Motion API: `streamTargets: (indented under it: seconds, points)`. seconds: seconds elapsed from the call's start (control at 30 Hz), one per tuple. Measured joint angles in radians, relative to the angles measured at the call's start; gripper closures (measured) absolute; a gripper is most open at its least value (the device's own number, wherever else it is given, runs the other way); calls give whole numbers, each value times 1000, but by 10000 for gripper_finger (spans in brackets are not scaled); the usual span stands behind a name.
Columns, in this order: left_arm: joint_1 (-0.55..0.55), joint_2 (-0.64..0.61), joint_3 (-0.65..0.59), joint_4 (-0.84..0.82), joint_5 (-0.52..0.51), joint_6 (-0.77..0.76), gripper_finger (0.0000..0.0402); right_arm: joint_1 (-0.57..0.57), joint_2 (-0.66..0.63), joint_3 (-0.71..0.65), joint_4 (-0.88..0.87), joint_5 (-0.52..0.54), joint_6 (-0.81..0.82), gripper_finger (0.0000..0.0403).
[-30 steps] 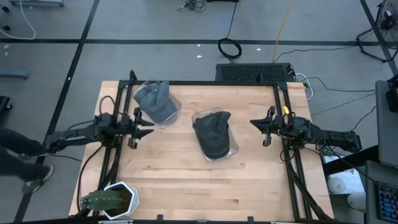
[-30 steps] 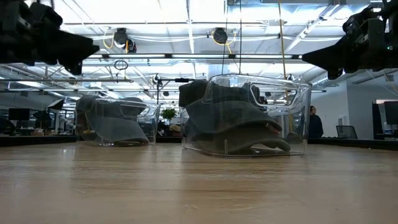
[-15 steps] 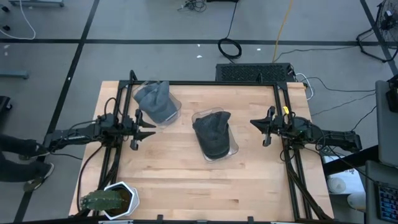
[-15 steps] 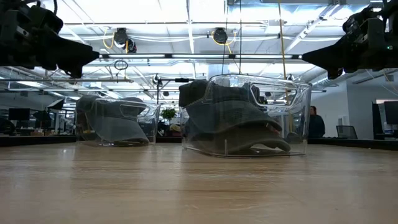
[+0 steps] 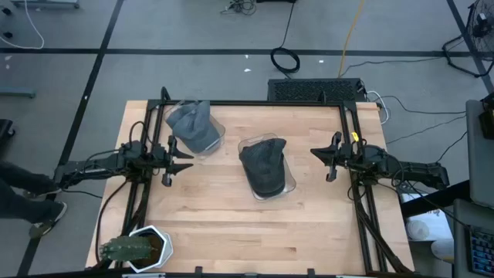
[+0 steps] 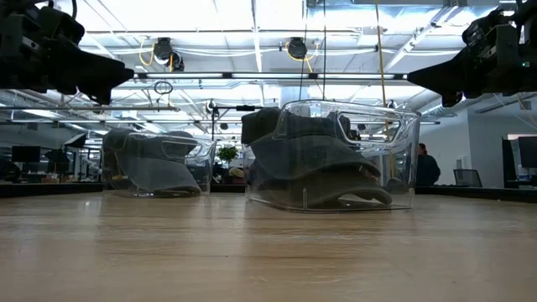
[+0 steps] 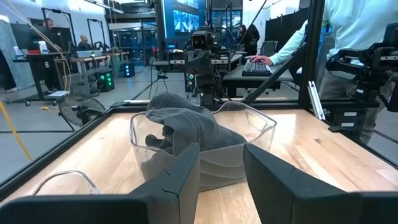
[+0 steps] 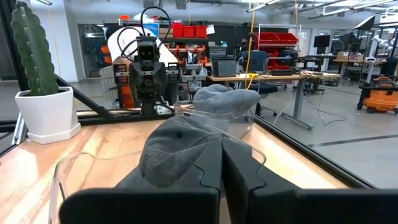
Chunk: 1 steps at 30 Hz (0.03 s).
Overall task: Pick & Place hat
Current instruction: Return to Home Position
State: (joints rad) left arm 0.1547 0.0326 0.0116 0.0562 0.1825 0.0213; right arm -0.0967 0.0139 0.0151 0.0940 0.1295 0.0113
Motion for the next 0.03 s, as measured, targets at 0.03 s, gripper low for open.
streamTargets:
  seconds: [0.03]
  points:
    - [0, 0, 0, -1, 0, 0, 270, 0, 0, 0, 0, 0, 0, 403]
